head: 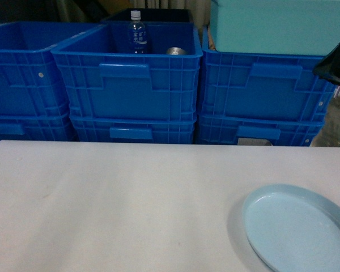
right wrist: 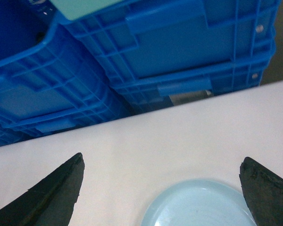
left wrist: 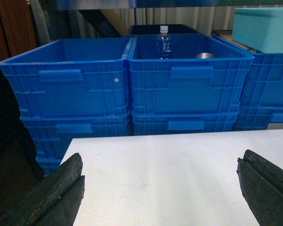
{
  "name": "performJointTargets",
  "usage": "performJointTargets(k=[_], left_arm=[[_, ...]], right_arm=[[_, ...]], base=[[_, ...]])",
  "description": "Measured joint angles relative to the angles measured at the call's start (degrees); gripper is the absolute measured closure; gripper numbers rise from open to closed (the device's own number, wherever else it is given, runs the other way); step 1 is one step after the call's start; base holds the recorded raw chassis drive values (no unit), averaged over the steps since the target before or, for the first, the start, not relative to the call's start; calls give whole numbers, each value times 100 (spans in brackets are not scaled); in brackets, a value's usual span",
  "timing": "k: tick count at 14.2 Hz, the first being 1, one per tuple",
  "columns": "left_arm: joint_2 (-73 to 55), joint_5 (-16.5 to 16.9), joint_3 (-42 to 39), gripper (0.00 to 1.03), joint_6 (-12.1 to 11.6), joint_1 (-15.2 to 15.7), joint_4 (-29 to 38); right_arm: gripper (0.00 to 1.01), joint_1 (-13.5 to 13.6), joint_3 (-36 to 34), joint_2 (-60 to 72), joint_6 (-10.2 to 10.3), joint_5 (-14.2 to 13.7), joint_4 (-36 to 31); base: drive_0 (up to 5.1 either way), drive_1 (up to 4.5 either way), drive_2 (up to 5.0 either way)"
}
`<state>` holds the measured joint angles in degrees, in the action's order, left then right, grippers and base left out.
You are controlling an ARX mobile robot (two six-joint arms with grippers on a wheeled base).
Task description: Place blue tray on left shelf second layer neatly
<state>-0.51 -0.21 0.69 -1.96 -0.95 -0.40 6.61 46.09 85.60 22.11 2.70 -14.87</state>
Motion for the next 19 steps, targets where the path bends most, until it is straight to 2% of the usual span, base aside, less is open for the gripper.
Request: performJointTargets(k=[1,2,4,6,8,9,14,19], left_arm=[[0,0,0,5,2,0,0],[0,0,0,5,2,0,0],[0,0,0,5,2,0,0],[0,0,0,5,2,0,0],[0,2,0,5,2,0,0],[0,0,0,5,2,0,0],[0,2,0,5,2,0,0],[0,0,0,5,0,0,0]], right_arm=[[3,-223,138,297,195,118,81],[3,-468,160,538,247,127,70],[3,-1012,96,942,181,260,-70],[3,-1235,-118,1231,-4,404,-284],[3,-1174,-463,1655,-81,675,-501],[3,-1150,-520,1849,-72,695,-570],[3,-1064,-743,2546,42,619,-951],[3,-660,-909,2767,103,549,-1211]], base=[[0,0,0],[0,0,0],[0,0,0],[0,0,0],[0,0,0],[0,0,0],[0,0,0],[0,0,0]])
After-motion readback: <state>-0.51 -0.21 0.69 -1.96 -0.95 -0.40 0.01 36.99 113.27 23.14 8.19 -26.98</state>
